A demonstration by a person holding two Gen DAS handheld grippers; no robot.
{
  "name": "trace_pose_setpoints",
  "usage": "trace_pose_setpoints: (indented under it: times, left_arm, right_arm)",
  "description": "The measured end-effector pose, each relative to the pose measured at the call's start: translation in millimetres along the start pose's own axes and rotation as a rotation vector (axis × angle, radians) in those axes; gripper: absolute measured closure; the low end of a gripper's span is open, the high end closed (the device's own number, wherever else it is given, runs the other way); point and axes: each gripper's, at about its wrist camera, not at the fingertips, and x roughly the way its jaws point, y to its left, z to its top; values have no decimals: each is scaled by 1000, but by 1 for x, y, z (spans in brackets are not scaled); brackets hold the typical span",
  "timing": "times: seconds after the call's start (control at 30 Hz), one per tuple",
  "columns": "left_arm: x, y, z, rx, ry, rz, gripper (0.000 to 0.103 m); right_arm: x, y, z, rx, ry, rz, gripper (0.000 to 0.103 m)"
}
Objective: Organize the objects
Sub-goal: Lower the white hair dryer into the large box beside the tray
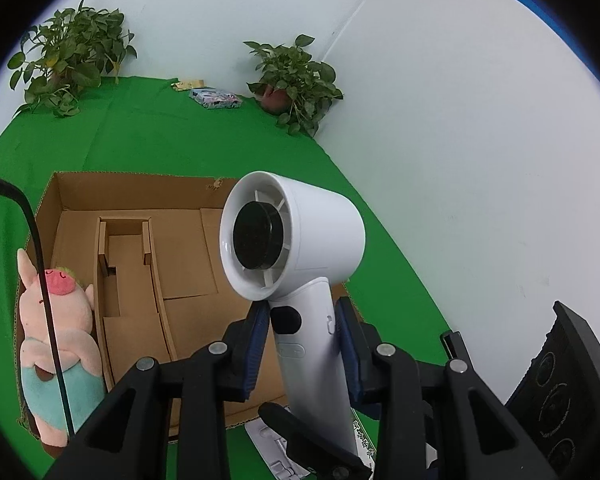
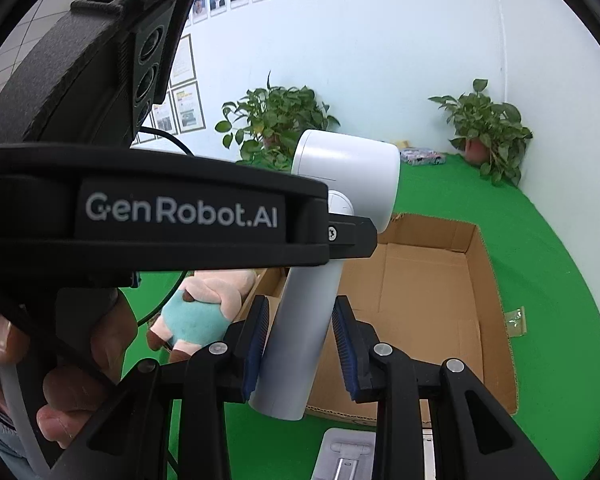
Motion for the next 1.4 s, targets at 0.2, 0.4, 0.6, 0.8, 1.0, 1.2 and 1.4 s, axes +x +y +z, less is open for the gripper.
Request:
trace_pose_setpoints:
  times: [0.2,0.4,0.6,0.8,1.0,1.2,1.4]
  left_arm:
    - [25,19,3,-36,51,13,71]
    - [59,44,0,-80,105,28,71]
    - [94,65,-7,-113,168,57,70]
    - [129,85,-15,-157,238,85,70]
    - [146,96,-21,-168,277,113,70]
    - [145,94,-20,-154,314,157,67]
    - [119,96,-25,-127,297,166,67]
  right_arm:
    - [41,-10,-3,4,53,15,72]
    - [86,-29,-13,32,114,34,73]
    - [138,-59,-27,74,178,71,73]
    - [175,-76,-48,123,242,103,73]
    - [207,-91,-62,158,290,137,73]
    - [210,-91,-68,194,293,154,79]
    - [223,-97,-81,245,317,120,80]
